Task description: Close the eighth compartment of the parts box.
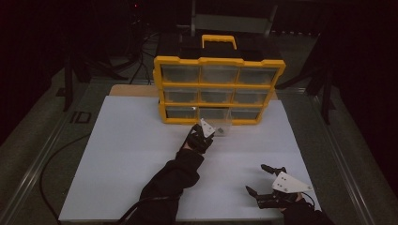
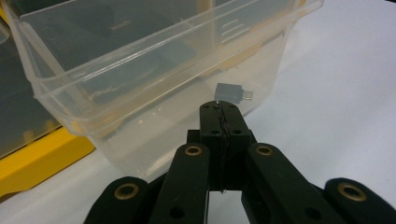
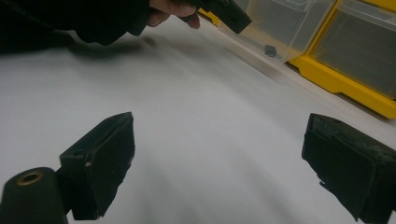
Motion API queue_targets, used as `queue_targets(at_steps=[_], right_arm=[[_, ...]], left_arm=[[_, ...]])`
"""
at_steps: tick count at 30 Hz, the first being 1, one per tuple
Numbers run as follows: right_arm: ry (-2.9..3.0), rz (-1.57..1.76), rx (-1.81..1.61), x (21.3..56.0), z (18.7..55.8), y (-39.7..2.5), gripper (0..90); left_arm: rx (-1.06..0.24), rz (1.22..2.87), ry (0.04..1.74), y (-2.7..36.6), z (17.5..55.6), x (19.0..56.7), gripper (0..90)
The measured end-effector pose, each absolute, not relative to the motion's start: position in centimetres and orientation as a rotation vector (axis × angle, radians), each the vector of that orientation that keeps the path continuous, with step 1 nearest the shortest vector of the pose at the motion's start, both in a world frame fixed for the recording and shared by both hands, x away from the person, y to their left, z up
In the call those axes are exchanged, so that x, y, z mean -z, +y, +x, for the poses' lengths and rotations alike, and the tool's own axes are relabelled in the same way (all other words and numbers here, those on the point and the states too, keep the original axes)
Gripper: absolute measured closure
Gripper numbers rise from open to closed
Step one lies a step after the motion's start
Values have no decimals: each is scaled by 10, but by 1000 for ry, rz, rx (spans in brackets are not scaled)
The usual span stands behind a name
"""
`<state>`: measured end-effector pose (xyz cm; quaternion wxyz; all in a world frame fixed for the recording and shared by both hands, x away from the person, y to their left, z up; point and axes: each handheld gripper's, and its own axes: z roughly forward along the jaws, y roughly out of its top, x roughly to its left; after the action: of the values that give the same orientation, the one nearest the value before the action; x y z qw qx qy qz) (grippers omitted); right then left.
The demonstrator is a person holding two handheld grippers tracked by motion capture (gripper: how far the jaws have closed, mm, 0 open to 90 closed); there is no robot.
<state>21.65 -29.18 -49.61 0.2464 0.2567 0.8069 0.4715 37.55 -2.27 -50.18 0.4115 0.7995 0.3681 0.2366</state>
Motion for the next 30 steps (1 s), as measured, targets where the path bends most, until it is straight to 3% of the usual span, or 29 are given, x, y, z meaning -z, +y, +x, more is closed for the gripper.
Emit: queue_targets(at_steps=[30], right_arm=[[2197, 702, -1286, 496, 217, -292, 94]], left_arm=[[-594, 2022, 932, -20, 396, 500, 891]])
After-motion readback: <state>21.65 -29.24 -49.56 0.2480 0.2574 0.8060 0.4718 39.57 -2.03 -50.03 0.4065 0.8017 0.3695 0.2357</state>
